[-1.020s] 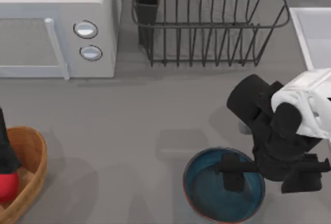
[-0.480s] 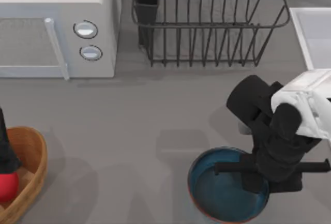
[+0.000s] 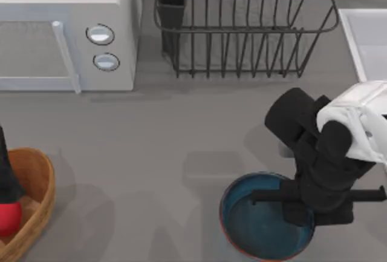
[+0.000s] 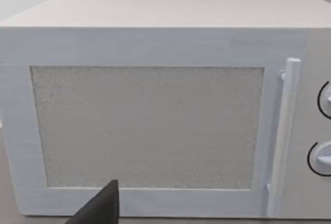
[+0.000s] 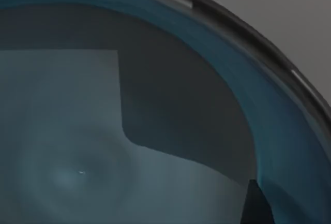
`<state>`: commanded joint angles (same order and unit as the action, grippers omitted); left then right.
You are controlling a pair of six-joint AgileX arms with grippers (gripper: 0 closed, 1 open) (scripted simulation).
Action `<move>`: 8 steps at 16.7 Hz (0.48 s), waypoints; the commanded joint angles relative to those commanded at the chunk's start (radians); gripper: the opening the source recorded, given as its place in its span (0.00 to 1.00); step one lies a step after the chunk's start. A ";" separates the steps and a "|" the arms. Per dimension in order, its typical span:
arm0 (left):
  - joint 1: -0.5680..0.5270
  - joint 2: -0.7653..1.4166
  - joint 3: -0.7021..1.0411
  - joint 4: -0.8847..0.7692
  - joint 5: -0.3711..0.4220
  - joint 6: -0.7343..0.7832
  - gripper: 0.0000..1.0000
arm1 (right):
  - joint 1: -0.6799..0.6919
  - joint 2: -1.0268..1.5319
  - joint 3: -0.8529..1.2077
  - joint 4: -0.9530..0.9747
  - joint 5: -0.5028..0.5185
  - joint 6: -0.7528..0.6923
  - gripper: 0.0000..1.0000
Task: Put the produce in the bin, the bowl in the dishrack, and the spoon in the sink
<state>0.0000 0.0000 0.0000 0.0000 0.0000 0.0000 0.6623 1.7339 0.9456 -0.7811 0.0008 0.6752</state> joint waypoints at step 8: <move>0.000 0.000 0.000 0.000 0.000 0.000 1.00 | 0.000 -0.077 0.185 -0.286 0.000 0.000 0.00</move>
<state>0.0000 0.0000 0.0000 0.0000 0.0000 0.0000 0.6626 1.6565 1.1309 -1.0670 0.0008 0.6751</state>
